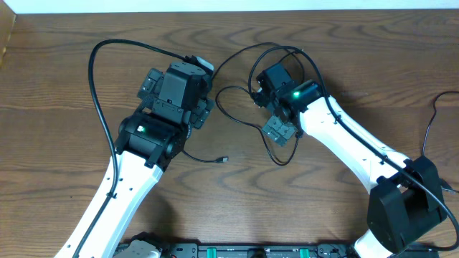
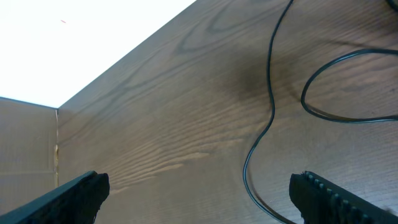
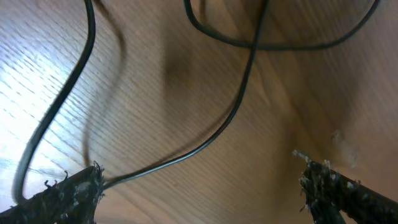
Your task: Untangle cables
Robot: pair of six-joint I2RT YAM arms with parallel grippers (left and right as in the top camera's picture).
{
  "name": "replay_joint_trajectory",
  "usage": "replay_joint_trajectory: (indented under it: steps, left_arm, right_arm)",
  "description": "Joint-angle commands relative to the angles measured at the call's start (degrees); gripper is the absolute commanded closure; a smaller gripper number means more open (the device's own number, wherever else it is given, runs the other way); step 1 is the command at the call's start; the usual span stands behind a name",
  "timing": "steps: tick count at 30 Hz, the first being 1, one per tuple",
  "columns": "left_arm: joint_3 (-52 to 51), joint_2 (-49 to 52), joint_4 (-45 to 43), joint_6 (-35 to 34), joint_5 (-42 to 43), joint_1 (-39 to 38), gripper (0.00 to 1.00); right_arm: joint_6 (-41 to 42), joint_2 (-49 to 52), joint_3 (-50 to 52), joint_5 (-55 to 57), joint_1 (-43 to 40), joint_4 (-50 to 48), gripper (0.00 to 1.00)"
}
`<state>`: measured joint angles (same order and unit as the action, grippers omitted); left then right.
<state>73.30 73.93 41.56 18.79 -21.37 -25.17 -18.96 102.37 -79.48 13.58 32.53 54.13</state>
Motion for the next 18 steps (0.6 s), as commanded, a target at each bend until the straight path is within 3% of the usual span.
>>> replay_joint_trajectory:
  steps: [1,5,13,18]
  left_arm:
    - [0.8,-0.2,0.0,-0.9,-1.2,0.1,0.02]
    - [0.8,-0.2,0.0,-0.9,-1.2,0.1,0.02]
    - [0.8,-0.2,0.0,-0.9,-1.2,0.1,0.02]
    - [0.8,-0.2,0.0,-0.9,-1.2,0.1,0.02]
  right_arm:
    - [-5.6,-0.5,0.6,-4.3,1.2,0.0,0.01]
    - [-6.3,-0.5,0.6,-10.4,4.2,1.4,0.01]
    - [-7.0,-0.5,0.9,-10.5,9.2,6.1,0.01]
    - [-6.4,-0.5,4.5,-9.4,9.1,3.3,0.01]
